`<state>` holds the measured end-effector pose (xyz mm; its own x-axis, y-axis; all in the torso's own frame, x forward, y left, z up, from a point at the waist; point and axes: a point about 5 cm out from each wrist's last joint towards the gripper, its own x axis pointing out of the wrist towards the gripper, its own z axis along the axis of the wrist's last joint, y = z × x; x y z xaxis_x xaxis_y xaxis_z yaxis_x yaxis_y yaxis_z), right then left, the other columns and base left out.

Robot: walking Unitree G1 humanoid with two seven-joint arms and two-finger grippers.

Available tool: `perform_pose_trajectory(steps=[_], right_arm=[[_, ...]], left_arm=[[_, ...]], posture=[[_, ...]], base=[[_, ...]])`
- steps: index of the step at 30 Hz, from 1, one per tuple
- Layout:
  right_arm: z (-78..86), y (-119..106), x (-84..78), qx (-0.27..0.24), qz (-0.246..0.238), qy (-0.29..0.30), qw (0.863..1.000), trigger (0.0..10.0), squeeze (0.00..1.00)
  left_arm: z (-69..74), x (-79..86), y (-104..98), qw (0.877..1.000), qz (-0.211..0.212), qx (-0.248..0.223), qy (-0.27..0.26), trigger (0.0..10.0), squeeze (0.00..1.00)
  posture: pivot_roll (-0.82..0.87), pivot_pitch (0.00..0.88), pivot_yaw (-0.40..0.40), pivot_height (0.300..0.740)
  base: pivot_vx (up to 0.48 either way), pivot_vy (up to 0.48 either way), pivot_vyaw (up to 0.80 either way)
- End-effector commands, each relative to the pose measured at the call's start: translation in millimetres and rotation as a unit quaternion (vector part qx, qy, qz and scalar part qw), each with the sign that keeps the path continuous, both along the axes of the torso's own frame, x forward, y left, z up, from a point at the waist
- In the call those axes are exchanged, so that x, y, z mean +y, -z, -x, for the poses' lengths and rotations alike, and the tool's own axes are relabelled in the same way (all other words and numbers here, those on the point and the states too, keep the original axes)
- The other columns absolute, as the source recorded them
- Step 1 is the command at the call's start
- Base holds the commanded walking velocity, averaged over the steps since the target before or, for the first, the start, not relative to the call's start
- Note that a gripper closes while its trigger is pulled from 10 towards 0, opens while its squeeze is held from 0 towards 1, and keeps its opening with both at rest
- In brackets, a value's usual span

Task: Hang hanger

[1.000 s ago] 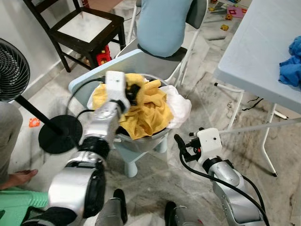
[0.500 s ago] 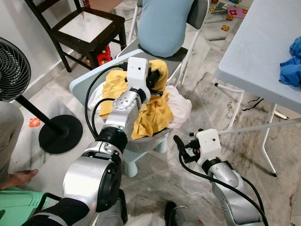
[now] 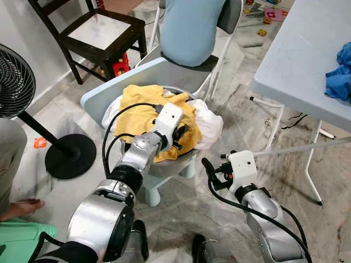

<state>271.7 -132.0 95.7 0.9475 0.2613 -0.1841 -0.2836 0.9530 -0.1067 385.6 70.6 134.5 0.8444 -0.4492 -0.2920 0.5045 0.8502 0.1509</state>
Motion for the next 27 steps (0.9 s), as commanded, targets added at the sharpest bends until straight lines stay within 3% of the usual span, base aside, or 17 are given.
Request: perform_pose_trajectory(steps=[1,7,9,11,16,19,24,27], right_arm=[[2.6,2.1,-3.4,0.007,0.003,0.002,1.0,10.0,0.0],[2.8,2.3,-3.9,0.009,0.004,0.002,1.0,10.0,0.0],[2.7,2.9,-3.5,0.01,0.004,0.0,1.0,10.0,0.0],[2.3,3.4,-2.8,0.011,0.003,-0.002,1.0,10.0,0.0],[1.2,3.7,-1.5,0.013,0.003,-0.005,1.0,10.0,0.0],[1.2,3.9,-1.3,0.013,0.002,-0.006,1.0,10.0,0.0],[1.2,5.3,-1.2,0.015,0.002,-0.006,1.0,10.0,0.0],[1.0,5.8,-0.4,0.016,0.001,-0.006,1.0,10.0,0.0]], left_arm=[[0.5,7.6,2.5,1.0,-0.003,0.008,-0.025,10.0,1.0],[3.5,15.5,-3.5,1.0,-0.011,-0.006,-0.022,10.0,1.0],[7.6,22.5,-9.9,0.996,-0.065,-0.06,-0.009,10.0,1.0],[11.8,25.4,-10.6,0.991,-0.101,-0.083,0.008,10.0,1.0],[17.6,24.9,-6.1,0.998,-0.061,-0.022,0.014,10.0,1.0],[20.4,27.7,-10.6,0.998,-0.061,-0.015,0.015,10.0,1.0],[26.5,37.0,-26.4,0.987,-0.134,-0.087,0.027,10.0,1.0],[29.7,39.4,-25.5,0.99,-0.118,-0.077,0.02,10.0,1.0]], posture=[[-0.06,0.28,-0.019,0.74],[-0.05,0.281,-0.019,0.74],[-0.04,0.283,-0.02,0.74],[-0.04,0.282,-0.021,0.74],[-0.03,0.279,-0.023,0.74],[-0.03,0.278,-0.022,0.74],[-0.02,0.274,-0.018,0.74],[-0.02,0.273,-0.017,0.74]], base=[[0.0,0.0,0.0],[0.0,0.0,0.0],[0.0,0.0,0.0],[0.0,0.0,0.0],[0.0,0.0,0.0],[0.0,0.0,0.0],[0.0,0.0,0.0],[0.0,0.0,0.0]])
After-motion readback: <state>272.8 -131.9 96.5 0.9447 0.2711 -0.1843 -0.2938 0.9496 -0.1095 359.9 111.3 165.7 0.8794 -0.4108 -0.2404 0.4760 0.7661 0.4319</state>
